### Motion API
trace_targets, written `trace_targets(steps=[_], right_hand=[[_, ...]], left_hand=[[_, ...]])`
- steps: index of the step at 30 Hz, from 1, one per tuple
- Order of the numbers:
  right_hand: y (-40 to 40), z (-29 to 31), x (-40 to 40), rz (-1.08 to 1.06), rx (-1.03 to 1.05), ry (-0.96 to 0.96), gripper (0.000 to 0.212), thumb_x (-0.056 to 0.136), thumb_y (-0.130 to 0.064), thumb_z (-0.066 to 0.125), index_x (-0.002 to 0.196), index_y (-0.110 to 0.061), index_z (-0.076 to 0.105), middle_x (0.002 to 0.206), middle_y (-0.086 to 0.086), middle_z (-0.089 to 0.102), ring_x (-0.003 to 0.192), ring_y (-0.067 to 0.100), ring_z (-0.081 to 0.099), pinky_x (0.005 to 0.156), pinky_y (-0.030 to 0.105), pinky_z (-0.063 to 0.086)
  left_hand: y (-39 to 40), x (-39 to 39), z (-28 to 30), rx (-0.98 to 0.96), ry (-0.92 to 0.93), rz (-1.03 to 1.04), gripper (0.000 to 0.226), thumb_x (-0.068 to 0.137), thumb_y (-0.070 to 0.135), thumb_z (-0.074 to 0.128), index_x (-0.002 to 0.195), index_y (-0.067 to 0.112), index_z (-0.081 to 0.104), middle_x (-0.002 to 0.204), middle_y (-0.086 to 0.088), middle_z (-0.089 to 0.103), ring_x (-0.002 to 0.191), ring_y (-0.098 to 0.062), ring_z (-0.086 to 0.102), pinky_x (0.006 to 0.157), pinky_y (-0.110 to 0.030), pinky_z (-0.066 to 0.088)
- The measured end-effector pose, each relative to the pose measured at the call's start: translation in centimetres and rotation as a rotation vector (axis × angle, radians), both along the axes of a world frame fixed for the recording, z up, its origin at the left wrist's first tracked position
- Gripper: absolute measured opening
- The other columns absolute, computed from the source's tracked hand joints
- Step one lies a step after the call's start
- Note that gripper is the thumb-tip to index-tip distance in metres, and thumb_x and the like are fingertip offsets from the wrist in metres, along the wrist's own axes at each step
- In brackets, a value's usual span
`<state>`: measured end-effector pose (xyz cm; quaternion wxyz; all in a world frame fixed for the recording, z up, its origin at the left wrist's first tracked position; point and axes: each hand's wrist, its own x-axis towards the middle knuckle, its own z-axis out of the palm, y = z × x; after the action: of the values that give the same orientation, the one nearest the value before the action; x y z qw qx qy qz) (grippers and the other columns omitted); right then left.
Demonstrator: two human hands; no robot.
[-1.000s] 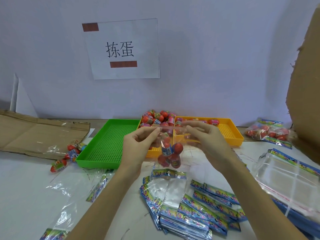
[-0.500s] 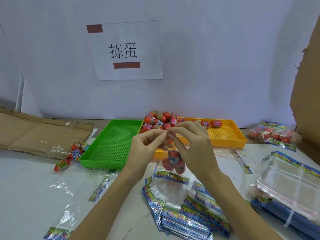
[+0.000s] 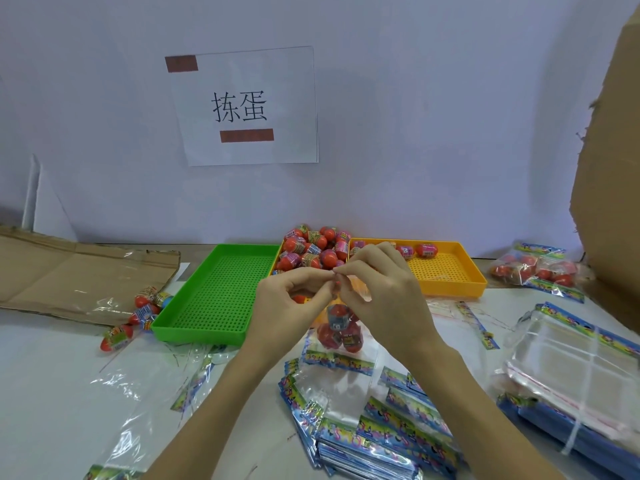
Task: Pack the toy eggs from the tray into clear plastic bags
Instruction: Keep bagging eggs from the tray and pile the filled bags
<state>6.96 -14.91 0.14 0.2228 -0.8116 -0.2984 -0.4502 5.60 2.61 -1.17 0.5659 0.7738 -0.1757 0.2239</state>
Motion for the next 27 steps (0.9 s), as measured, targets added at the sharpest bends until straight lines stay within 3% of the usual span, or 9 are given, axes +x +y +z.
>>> trace_targets(steps=[7, 15, 18, 22, 25, 27], right_hand=[[0.7, -0.1, -0.5, -0.032, 0.147, 0.060, 0.014, 0.079, 0.000, 0.082, 0.081, -0.004, 0.069, 0.083, 0.007, 0.062, 0.083, 0.023, 0.055, 0.080, 0.018, 0.038], [0.9, -0.2, -0.7, -0.044, 0.228, 0.151, 0.011, 0.081, 0.000, 0.080, 0.082, -0.003, 0.070, 0.083, 0.008, 0.063, 0.084, 0.023, 0.055, 0.080, 0.016, 0.037], [0.8, -0.1, -0.5, -0.059, 0.265, 0.181, 0.009, 0.083, -0.002, 0.079, 0.082, -0.006, 0.071, 0.084, 0.005, 0.063, 0.084, 0.022, 0.056, 0.075, 0.024, 0.044], [-2.5, 0.5, 1.1, -0.161, 0.534, 0.227, 0.014, 0.083, -0.004, 0.076, 0.079, -0.014, 0.067, 0.081, -0.001, 0.060, 0.076, 0.017, 0.056, 0.072, 0.022, 0.048], [-5.4, 0.0, 2.3, -0.292, 0.583, 0.335, 0.005, 0.089, -0.009, 0.071, 0.084, -0.010, 0.069, 0.088, 0.004, 0.063, 0.083, 0.021, 0.060, 0.080, 0.044, 0.054], [-6.6, -0.2, 2.8, -0.372, 0.568, 0.401, 0.007, 0.093, -0.014, 0.069, 0.087, -0.011, 0.069, 0.091, 0.005, 0.065, 0.084, 0.021, 0.061, 0.083, 0.049, 0.055]], left_hand=[[-0.4, -0.1, 0.4, -0.055, 0.076, -0.025, 0.012, 0.094, 0.008, 0.078, 0.097, 0.018, 0.084, 0.085, 0.003, 0.081, 0.085, -0.015, 0.078, 0.079, -0.024, 0.060], [-0.8, -0.4, 0.9, -0.123, 0.140, -0.026, 0.010, 0.093, 0.006, 0.078, 0.096, 0.014, 0.084, 0.077, 0.001, 0.079, 0.075, -0.009, 0.075, 0.074, -0.020, 0.058], [-0.7, -0.4, 0.8, -0.107, 0.148, -0.014, 0.015, 0.091, 0.002, 0.077, 0.093, 0.014, 0.085, 0.076, 0.000, 0.079, 0.074, -0.013, 0.076, 0.074, -0.022, 0.059], [0.7, 0.1, 1.1, -0.216, 0.210, 0.012, 0.017, 0.091, -0.001, 0.074, 0.091, 0.013, 0.084, 0.083, -0.004, 0.081, 0.081, -0.017, 0.079, 0.074, -0.021, 0.060], [1.5, 0.5, 1.1, -0.330, 0.280, 0.047, 0.017, 0.094, -0.001, 0.070, 0.093, 0.011, 0.083, 0.087, -0.006, 0.082, 0.081, -0.014, 0.078, 0.072, -0.022, 0.061], [1.8, 0.7, 1.0, -0.359, 0.299, 0.050, 0.017, 0.096, 0.002, 0.070, 0.093, 0.013, 0.083, 0.089, -0.007, 0.082, 0.083, -0.015, 0.079, 0.075, -0.026, 0.063]])
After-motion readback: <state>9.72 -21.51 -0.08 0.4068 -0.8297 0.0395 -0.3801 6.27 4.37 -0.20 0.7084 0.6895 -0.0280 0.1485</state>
